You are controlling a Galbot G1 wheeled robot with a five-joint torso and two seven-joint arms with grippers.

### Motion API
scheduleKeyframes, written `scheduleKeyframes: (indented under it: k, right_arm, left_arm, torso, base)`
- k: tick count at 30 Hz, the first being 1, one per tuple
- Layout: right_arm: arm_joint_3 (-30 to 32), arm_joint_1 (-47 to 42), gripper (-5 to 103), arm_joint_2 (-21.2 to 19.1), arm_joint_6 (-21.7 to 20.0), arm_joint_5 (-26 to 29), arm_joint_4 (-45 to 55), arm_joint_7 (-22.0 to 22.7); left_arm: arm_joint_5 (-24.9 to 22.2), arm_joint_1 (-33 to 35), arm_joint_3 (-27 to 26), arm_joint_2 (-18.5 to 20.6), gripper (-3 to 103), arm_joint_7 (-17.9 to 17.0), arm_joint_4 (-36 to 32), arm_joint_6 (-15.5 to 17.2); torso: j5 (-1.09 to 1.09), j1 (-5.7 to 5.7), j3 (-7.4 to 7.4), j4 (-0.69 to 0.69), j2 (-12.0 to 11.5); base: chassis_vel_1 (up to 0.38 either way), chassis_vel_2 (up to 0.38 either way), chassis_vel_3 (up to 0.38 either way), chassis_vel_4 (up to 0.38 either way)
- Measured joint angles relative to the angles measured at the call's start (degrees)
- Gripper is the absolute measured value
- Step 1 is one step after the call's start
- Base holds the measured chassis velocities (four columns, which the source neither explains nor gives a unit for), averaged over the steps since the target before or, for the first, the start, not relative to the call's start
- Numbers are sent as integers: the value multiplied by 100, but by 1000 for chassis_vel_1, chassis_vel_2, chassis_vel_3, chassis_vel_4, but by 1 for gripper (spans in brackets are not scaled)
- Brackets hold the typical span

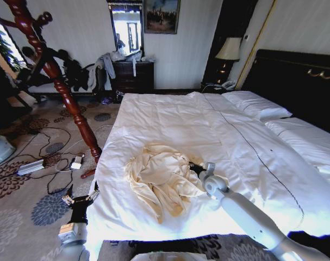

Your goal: Pick up the clothes from the bed and hang them on the clothes hanger.

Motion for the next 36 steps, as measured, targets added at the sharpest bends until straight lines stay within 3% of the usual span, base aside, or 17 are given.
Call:
scheduleKeyframes:
  k: [8,13,15,18,19,22,24,28,29,30,32,34,35,36]
  right_arm:
    - [818,-457,0,-476,292,287,1057,-398]
    - [1569,-2157,0,-1054,249,-57,2492,-381]
    - [1590,-2372,0,-1064,240,-164,2590,-357]
    - [1445,-3355,0,-809,191,-1182,2778,-256]
    - [1445,-3355,0,-809,191,-1182,2778,-256]
    - [1164,-3411,-2,-382,132,-1878,2389,-58]
    - [1129,-3376,-2,-303,111,-1966,2319,-14]
    - [1102,-3341,20,-321,104,-2384,2334,5]
    - [1102,-3341,20,-321,104,-2384,2334,5]
    - [1111,-3376,20,-393,167,-2521,2389,-73]
    - [1171,-3490,35,-633,527,-2926,2475,-506]
    - [1171,-3490,35,-633,527,-2926,2475,-506]
    - [1225,-3512,35,-758,802,-3072,2469,-843]
    - [1476,-3481,52,-1043,1641,-3215,2267,-2135]
  left_arm:
    - [16,34,15,-21,100,-4,-72,0]
    - [20,64,16,-40,100,-26,-101,-15]
    - [21,64,15,-43,100,-31,-101,-17]
    - [48,49,46,-87,100,-35,-88,-19]
    - [48,49,46,-87,100,-35,-88,-19]
    - [87,43,75,-106,100,-35,-78,-19]
    - [90,51,75,-106,100,-35,-80,-19]
    - [93,94,42,-95,100,-37,-106,-19]
    - [93,94,42,-95,100,-37,-106,-19]
    - [93,101,37,-95,100,-38,-108,-19]
    - [93,108,26,-94,100,-48,-114,-26]
    - [93,108,26,-94,100,-48,-114,-26]
    - [93,107,23,-94,100,-49,-114,-29]
    - [93,89,19,-89,100,-54,-97,-32]
  torso:
    - [-1,0,0,3,0]
    - [0,0,-1,-2,1]
    - [0,-1,-1,-1,1]
    - [-1,-2,-1,-3,1]
    - [-1,-2,-1,-3,1]
    - [1,-1,-1,0,1]
    - [1,-1,-1,1,1]
    - [0,-1,0,1,1]
    - [0,-1,0,1,1]
    - [-1,-1,0,1,1]
    - [-2,-1,0,-1,1]
    - [-2,-1,0,-1,1]
    - [-2,-1,0,0,1]
    - [-2,0,0,0,0]
  base:
    - [0,0,0,0]
    - [0,0,0,0]
    - [0,0,0,0]
    - [0,0,0,0]
    - [0,0,0,0]
    - [0,0,0,0]
    - [0,0,0,0]
    - [0,0,0,0]
    - [0,0,0,0]
    - [0,0,0,0]
    - [0,0,0,0]
    - [0,0,0,0]
    - [0,0,0,0]
    - [0,0,0,0]
